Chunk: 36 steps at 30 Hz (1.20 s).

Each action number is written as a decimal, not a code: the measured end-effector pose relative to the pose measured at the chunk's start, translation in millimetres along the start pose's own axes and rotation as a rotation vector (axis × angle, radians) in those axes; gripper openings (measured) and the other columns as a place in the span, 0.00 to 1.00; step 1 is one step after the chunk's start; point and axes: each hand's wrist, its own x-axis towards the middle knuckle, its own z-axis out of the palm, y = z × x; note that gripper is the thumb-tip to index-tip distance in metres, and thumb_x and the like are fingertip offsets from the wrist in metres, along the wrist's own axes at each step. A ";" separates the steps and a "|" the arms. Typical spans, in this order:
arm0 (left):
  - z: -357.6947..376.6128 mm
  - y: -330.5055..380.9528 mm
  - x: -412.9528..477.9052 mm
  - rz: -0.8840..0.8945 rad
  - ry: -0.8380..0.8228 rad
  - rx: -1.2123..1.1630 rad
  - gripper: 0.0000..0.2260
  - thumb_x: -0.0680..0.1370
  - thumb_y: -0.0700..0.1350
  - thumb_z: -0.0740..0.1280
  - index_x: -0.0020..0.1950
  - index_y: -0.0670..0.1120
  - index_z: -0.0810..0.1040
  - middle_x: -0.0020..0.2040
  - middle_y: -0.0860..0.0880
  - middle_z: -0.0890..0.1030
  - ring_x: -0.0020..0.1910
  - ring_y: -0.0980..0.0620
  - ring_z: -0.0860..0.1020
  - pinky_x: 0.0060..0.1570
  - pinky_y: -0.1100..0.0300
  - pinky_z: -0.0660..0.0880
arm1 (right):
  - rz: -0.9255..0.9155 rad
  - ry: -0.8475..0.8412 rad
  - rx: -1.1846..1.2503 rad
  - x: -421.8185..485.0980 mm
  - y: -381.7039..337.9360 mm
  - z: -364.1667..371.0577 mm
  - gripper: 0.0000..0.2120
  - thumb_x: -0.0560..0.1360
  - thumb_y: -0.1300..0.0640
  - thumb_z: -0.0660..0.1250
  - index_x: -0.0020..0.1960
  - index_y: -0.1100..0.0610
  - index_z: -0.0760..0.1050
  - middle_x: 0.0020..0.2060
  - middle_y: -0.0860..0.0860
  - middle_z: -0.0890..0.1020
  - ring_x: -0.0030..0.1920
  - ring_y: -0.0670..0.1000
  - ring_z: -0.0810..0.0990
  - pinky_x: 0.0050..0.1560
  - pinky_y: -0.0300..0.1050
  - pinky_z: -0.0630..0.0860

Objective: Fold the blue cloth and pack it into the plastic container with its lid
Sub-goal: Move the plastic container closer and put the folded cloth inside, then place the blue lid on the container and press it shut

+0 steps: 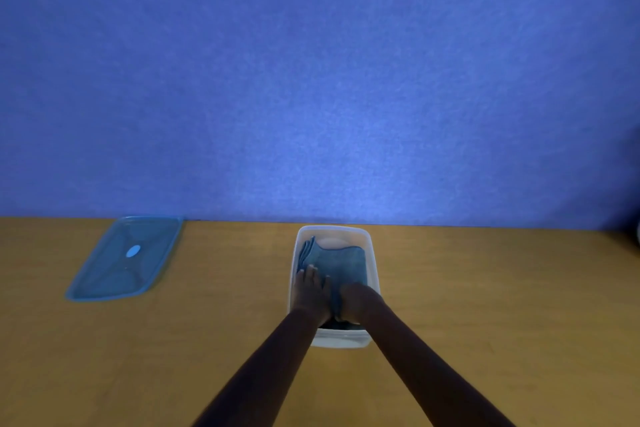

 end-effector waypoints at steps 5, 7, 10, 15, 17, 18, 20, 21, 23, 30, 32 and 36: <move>-10.1 -27.8 -5.3 0.004 0.382 -0.137 0.23 0.80 0.47 0.54 0.74 0.43 0.58 0.76 0.39 0.59 0.77 0.42 0.51 0.76 0.47 0.51 | -0.093 0.313 0.138 -6.4 -17.5 -4.8 0.20 0.79 0.57 0.58 0.70 0.57 0.63 0.69 0.57 0.66 0.67 0.56 0.71 0.60 0.50 0.73; -12.1 -43.3 -10.0 -0.034 0.497 -0.181 0.24 0.80 0.46 0.54 0.75 0.44 0.57 0.76 0.39 0.58 0.77 0.41 0.53 0.75 0.47 0.51 | -0.159 0.404 0.127 -4.4 -29.8 -2.6 0.24 0.79 0.55 0.56 0.74 0.55 0.56 0.75 0.57 0.57 0.74 0.56 0.60 0.65 0.51 0.70; -7.9 -68.7 -19.2 -0.133 0.574 -0.232 0.23 0.80 0.46 0.52 0.76 0.43 0.56 0.77 0.38 0.58 0.77 0.40 0.54 0.75 0.46 0.51 | -0.219 0.478 0.100 -0.5 -48.8 5.1 0.26 0.80 0.53 0.54 0.76 0.54 0.51 0.77 0.55 0.52 0.77 0.54 0.51 0.71 0.50 0.65; 14.2 -116.5 -40.4 -0.348 0.498 -0.245 0.26 0.81 0.49 0.51 0.77 0.43 0.50 0.78 0.39 0.52 0.78 0.42 0.50 0.76 0.47 0.49 | -0.358 0.477 0.055 4.2 -88.1 22.0 0.27 0.80 0.53 0.53 0.76 0.54 0.50 0.77 0.56 0.49 0.78 0.54 0.46 0.75 0.47 0.54; 25.7 -133.0 -49.9 -0.415 0.468 -0.251 0.26 0.81 0.49 0.52 0.77 0.42 0.50 0.78 0.38 0.52 0.77 0.42 0.50 0.75 0.47 0.50 | -0.412 0.461 0.027 6.9 -104.2 30.1 0.27 0.80 0.53 0.52 0.76 0.56 0.50 0.77 0.56 0.49 0.78 0.54 0.46 0.76 0.47 0.50; 31.2 -140.2 -54.5 -0.446 0.453 -0.259 0.26 0.81 0.49 0.52 0.77 0.42 0.50 0.78 0.38 0.53 0.77 0.42 0.51 0.75 0.47 0.51 | -0.434 0.458 0.012 8.0 -110.9 34.4 0.26 0.80 0.53 0.52 0.76 0.56 0.50 0.77 0.56 0.50 0.78 0.54 0.46 0.76 0.48 0.50; 42.5 -154.6 -63.4 -0.509 0.406 -0.249 0.26 0.81 0.50 0.52 0.77 0.42 0.49 0.78 0.39 0.53 0.77 0.43 0.52 0.74 0.47 0.53 | -0.473 0.439 0.007 9.6 -124.3 44.1 0.26 0.80 0.52 0.53 0.76 0.57 0.52 0.77 0.57 0.52 0.77 0.55 0.48 0.76 0.48 0.51; 47.9 -161.8 -67.8 -0.543 0.379 -0.238 0.27 0.81 0.50 0.52 0.77 0.42 0.49 0.77 0.39 0.53 0.77 0.43 0.52 0.74 0.48 0.54 | -0.486 0.418 0.008 10.7 -130.6 49.6 0.26 0.80 0.52 0.53 0.76 0.57 0.53 0.77 0.57 0.52 0.77 0.55 0.48 0.76 0.49 0.52; 58.0 -175.1 -75.1 -0.598 0.338 -0.237 0.27 0.81 0.50 0.52 0.77 0.42 0.49 0.77 0.39 0.54 0.77 0.44 0.53 0.74 0.49 0.55 | -0.482 0.353 -0.020 13.4 -139.7 61.3 0.27 0.80 0.51 0.52 0.76 0.56 0.52 0.77 0.57 0.51 0.78 0.55 0.48 0.76 0.49 0.53; 85.9 -218.7 -87.7 -0.633 0.293 -0.299 0.29 0.81 0.53 0.53 0.76 0.40 0.49 0.76 0.42 0.60 0.76 0.48 0.58 0.71 0.54 0.61 | -0.412 0.186 -0.098 22.8 -150.5 97.2 0.28 0.80 0.49 0.53 0.76 0.56 0.50 0.77 0.57 0.51 0.77 0.54 0.49 0.75 0.50 0.56; 90.7 -224.7 -88.0 -0.631 0.275 -0.320 0.29 0.81 0.53 0.54 0.76 0.39 0.50 0.76 0.43 0.60 0.76 0.48 0.59 0.71 0.54 0.62 | -0.399 0.179 -0.087 24.0 -146.6 105.4 0.28 0.79 0.49 0.53 0.76 0.56 0.51 0.77 0.55 0.52 0.77 0.52 0.49 0.75 0.49 0.57; 96.6 -232.6 -87.6 -0.635 0.251 -0.331 0.27 0.81 0.51 0.54 0.75 0.39 0.54 0.73 0.42 0.65 0.73 0.47 0.64 0.69 0.54 0.64 | -0.399 0.195 -0.063 26.0 -143.6 115.6 0.26 0.79 0.49 0.54 0.75 0.56 0.54 0.76 0.54 0.54 0.77 0.51 0.49 0.75 0.46 0.56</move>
